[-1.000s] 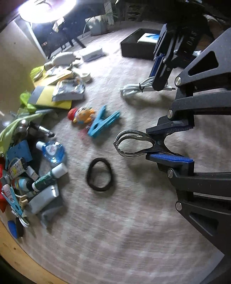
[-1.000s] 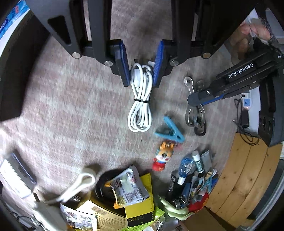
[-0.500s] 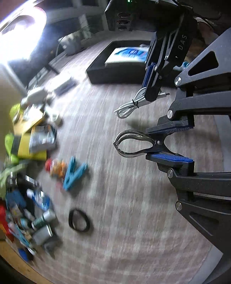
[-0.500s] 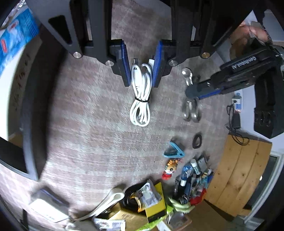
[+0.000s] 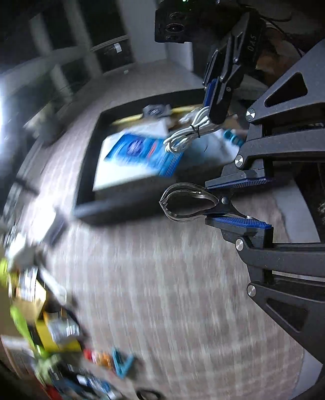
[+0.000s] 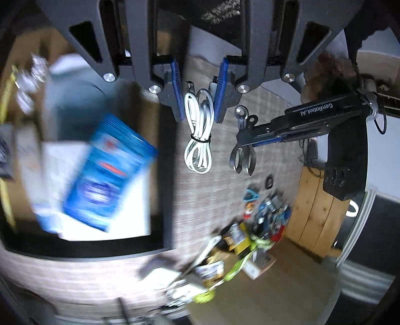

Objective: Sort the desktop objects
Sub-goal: 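Carry the white cable and scissors to the tray and open both grippers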

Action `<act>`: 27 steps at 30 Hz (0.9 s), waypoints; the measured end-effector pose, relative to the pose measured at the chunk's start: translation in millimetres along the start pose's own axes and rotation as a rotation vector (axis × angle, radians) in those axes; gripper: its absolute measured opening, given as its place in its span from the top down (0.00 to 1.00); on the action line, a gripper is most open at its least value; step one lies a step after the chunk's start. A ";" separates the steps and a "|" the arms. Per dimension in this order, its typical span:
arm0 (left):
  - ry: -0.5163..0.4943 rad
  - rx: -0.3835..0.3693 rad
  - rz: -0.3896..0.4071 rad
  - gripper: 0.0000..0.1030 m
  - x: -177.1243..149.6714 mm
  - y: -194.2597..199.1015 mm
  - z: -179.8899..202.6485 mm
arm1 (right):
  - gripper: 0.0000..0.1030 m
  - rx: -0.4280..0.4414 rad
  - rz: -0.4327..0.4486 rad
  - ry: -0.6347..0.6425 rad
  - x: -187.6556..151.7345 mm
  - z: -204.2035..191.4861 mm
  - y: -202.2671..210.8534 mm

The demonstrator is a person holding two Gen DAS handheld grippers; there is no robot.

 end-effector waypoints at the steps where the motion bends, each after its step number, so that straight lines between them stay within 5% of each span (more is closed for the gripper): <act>1: -0.017 -0.004 -0.018 0.81 -1.1 -6.9 8.9 | 0.77 -0.008 0.008 -0.017 -5.9 9.0 8.1; 14: -0.197 0.014 -0.154 0.81 -29.2 -64.6 81.6 | 0.77 -0.068 0.068 -0.187 -59.7 77.2 32.0; 27: -0.173 0.054 -0.079 0.78 -22.9 -33.1 57.2 | 0.60 -0.160 0.096 -0.152 -55.4 67.8 36.6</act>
Point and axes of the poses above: each gripper's, at about its wrist camera, not at the fingertips, and y roughly against the way its jaws point, z to its right, x to its top, the point moved 2 cm from there along -y, roughly the way its jaws point, and after that the axes turned 4 degrees about -z, right-handed, at the moved point
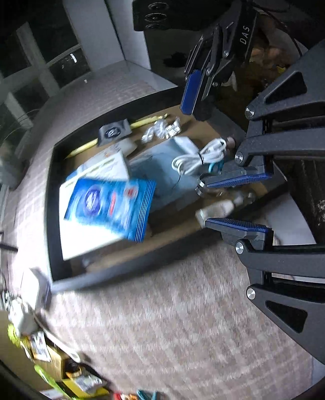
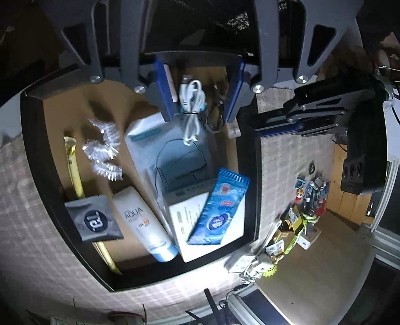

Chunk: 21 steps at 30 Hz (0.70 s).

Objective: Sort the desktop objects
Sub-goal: 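Carry the white cable and scissors to the tray and open both grippers, then move both grippers back over the pile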

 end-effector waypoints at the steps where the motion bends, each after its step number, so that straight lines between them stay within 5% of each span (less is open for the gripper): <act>1: 0.012 0.006 0.009 0.78 0.1 4.2 -7.0 | 0.60 0.000 0.002 0.008 1.9 -3.2 -0.5; 8: 0.116 0.070 0.077 0.78 2.8 40.5 -83.1 | 0.60 0.000 0.002 0.127 24.3 -57.6 -17.6; 21: 0.375 0.243 0.116 0.78 2.8 95.1 -290.5 | 0.60 -0.050 -0.023 0.545 75.3 -221.3 -103.1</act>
Point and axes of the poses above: each gripper's, at about its wrist camera, not at the fingertips, and y roughly against the way its jaws point, z to its right, x to its top, the point moved 2 cm from there along -y, roughly the way its jaws point, and after that the axes turned 4 degrees about -z, right-handed, at the moved point
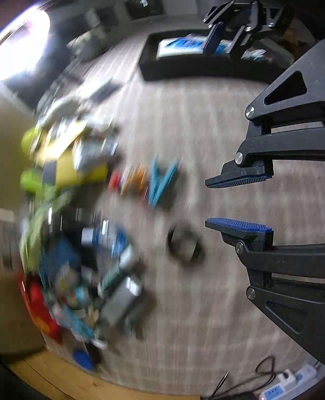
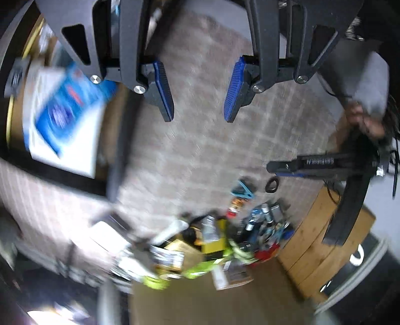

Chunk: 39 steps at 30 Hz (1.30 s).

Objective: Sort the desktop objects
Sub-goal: 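Move both grippers back over the pile, then grasp the blue clothespin with the right gripper while the left grasps the black hair tie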

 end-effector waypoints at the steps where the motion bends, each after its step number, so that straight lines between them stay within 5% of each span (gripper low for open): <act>1: 0.009 0.005 -0.005 0.78 3.1 -2.6 -8.8 | 0.60 -0.003 -0.004 0.035 11.5 -10.5 -9.4; 10: 0.031 0.006 -0.022 0.78 27.4 -18.9 -52.6 | 0.60 0.025 -0.091 0.150 68.9 -59.2 -81.8; 22: -0.036 0.037 -0.020 0.79 34.0 -31.7 -33.7 | 0.60 0.021 -0.155 0.170 97.5 -71.9 -126.8; 26: -0.041 0.083 -0.003 0.95 34.8 -34.0 -30.7 | 0.60 0.000 -0.168 0.185 100.9 -76.9 -135.9; 32: 0.005 0.069 0.011 0.97 32.1 -34.7 -37.2 | 0.62 -0.015 -0.147 0.203 102.5 -86.6 -138.4; 36: 0.050 0.041 0.023 0.97 15.2 -31.5 -49.6 | 0.85 -0.028 -0.133 0.212 95.5 -88.4 -136.0; 39: 0.074 0.026 0.035 0.97 -0.3 -30.3 -53.0 | 0.92 -0.006 -0.133 0.193 85.4 -84.4 -131.5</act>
Point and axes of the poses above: each gripper's, at about its wrist camera, not at the fingertips, and y roughly against the way its jaws point, z to its right, x to its top, the point moved 2 cm from there along -y, roughly the way its jaws point, and after that the axes turned 4 degrees about -z, right-handed, at the moved point
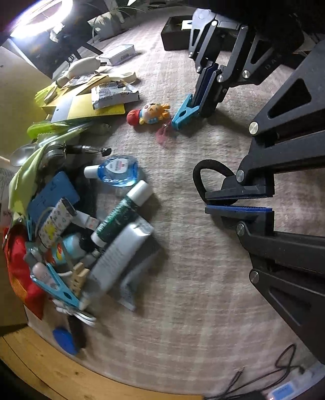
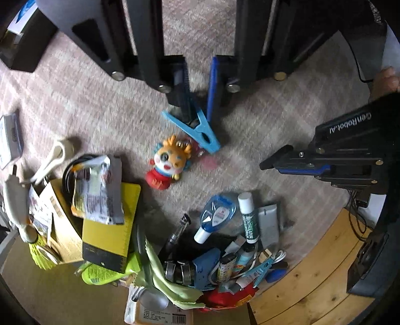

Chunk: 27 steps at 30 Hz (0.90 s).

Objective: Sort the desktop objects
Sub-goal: 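Grasp the blue clothespin with the right gripper while the left grasps the black hair tie, then carry the blue clothespin and black hair tie to the tray and release both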

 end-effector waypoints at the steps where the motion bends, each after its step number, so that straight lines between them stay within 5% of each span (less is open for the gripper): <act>1: 0.006 -0.005 0.003 0.97 -6.3 0.6 0.2 | 0.93 0.005 0.003 -0.008 -2.8 1.1 1.3; 8: 0.040 -0.049 0.029 0.97 -40.4 13.0 9.8 | 0.95 0.082 0.028 -0.102 -35.2 11.3 15.8; 15: -0.049 -0.097 0.042 0.97 -69.2 31.1 55.8 | 0.95 0.158 0.081 -0.196 -76.7 32.0 50.0; 18: -0.120 -0.125 0.035 0.97 -51.6 29.5 97.4 | 0.95 0.174 0.101 -0.237 -98.8 49.8 70.1; 27: -0.394 -0.220 -0.034 0.97 -71.5 41.5 221.9 | 0.95 0.130 0.171 -0.412 -171.9 105.1 124.4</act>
Point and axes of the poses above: each gripper's, at about its wrist camera, not at the fingertips, and y roughly against the way its jaws point, z to its right, x to its top, the point moved 2 cm from there along -y, roughly the way its jaws point, and after that the axes turned 4 degrees about -z, right-handed, at the moved point
